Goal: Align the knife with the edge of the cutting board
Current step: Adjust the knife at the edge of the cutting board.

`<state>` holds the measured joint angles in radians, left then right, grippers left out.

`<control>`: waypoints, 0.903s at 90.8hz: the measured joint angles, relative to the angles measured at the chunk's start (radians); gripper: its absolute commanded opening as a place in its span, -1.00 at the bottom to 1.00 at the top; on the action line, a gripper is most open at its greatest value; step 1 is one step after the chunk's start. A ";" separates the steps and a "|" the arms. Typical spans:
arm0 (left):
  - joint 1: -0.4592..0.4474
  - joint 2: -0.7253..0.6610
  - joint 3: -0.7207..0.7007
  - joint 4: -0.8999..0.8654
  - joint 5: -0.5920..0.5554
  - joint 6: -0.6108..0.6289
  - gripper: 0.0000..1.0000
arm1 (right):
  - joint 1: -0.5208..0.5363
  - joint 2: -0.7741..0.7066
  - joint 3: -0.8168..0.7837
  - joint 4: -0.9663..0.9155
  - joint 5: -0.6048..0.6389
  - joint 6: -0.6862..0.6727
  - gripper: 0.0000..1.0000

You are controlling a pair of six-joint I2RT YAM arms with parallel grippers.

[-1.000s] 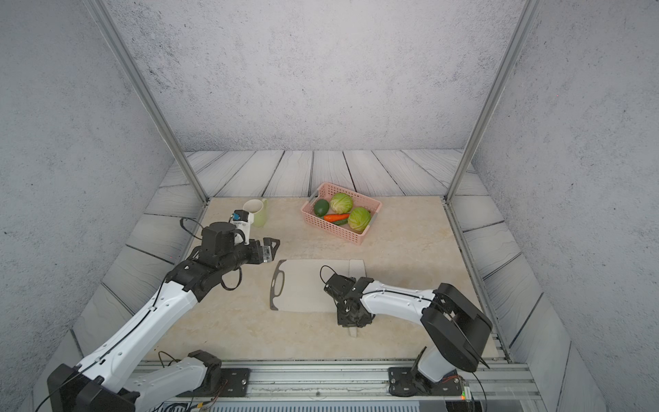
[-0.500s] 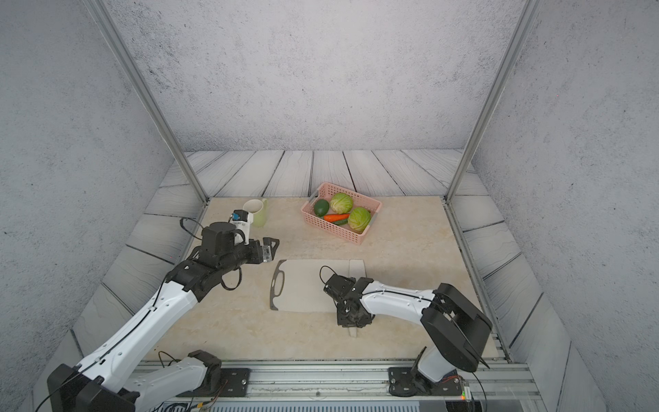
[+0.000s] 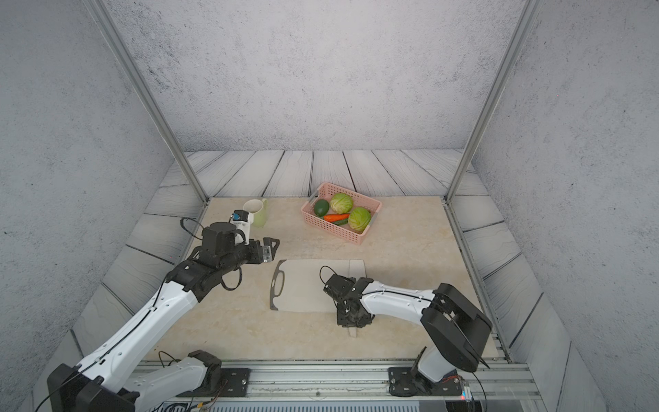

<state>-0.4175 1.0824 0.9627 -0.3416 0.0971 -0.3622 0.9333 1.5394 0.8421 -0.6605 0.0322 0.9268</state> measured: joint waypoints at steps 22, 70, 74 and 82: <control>-0.004 0.000 0.000 -0.002 -0.004 0.001 0.97 | 0.002 0.000 0.000 0.000 0.000 0.002 -0.45; -0.013 -0.001 0.000 -0.007 -0.025 0.008 0.97 | 0.002 -0.001 0.000 0.003 -0.003 0.009 -0.05; -0.013 -0.001 0.000 -0.007 -0.026 0.008 0.97 | 0.002 -0.001 0.000 0.003 -0.003 0.009 -0.05; -0.013 -0.001 0.000 -0.007 -0.026 0.008 0.97 | 0.002 -0.003 0.000 0.003 -0.003 0.009 -0.06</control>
<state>-0.4309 1.0813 0.9627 -0.3485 0.0711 -0.3546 0.9352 1.5360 0.8421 -0.6575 0.0292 0.9356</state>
